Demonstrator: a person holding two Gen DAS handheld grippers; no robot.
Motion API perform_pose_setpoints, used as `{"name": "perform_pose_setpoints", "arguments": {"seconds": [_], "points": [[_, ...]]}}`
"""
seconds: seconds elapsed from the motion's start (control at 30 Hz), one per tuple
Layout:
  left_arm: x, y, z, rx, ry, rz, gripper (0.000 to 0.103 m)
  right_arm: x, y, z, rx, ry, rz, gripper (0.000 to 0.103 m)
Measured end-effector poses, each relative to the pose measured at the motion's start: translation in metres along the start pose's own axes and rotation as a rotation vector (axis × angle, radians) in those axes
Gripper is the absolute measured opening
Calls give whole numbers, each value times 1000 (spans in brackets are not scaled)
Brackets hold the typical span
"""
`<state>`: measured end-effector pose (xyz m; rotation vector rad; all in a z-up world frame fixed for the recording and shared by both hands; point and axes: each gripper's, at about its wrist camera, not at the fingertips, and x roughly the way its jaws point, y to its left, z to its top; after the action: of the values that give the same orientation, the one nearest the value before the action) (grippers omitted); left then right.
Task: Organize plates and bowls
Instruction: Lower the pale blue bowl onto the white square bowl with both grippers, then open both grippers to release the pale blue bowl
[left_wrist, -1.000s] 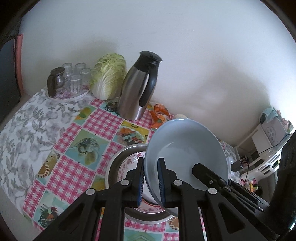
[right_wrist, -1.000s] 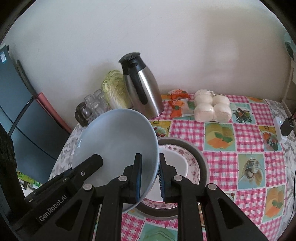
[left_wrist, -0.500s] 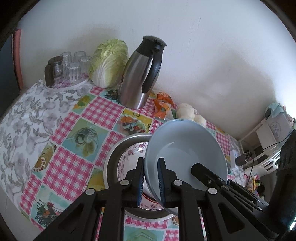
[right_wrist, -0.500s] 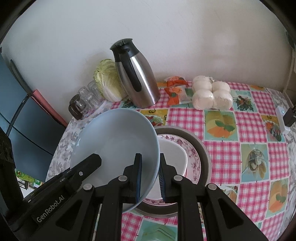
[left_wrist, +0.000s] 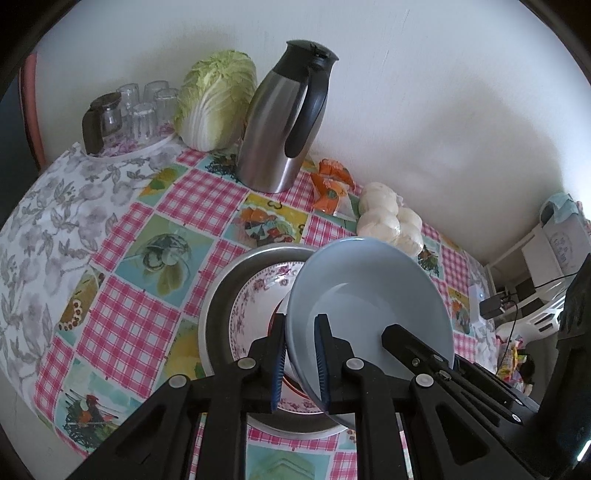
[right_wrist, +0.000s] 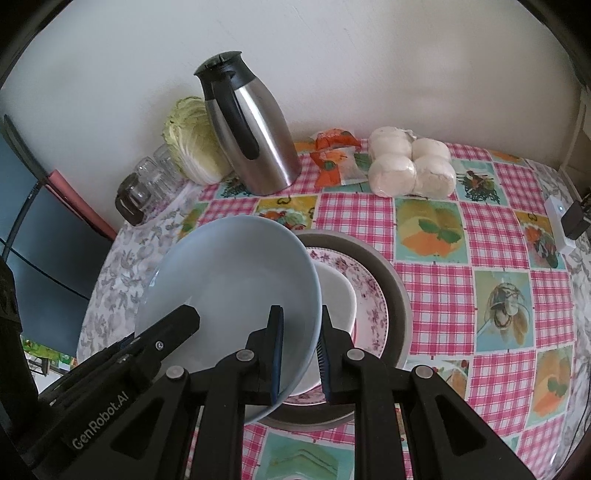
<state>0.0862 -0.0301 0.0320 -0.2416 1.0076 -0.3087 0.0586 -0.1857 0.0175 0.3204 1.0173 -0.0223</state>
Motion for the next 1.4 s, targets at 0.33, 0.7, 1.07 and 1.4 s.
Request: {"name": "perform_pose_setpoints", "arguments": {"seconds": [0.33, 0.7, 1.07, 1.4], "points": [[27, 7, -4, -25, 70, 36, 18, 19, -7, -2, 10, 53, -36, 19], [25, 8, -2, -42, 58, 26, 21, 18, -12, 1, 25, 43, -54, 21], [12, 13, 1, -53, 27, 52, 49, 0, -17, 5, 42, -8, -32, 22], [10, 24, 4, -86, 23, 117, 79, -8, -11, 9, 5, -30, -45, 54]]}}
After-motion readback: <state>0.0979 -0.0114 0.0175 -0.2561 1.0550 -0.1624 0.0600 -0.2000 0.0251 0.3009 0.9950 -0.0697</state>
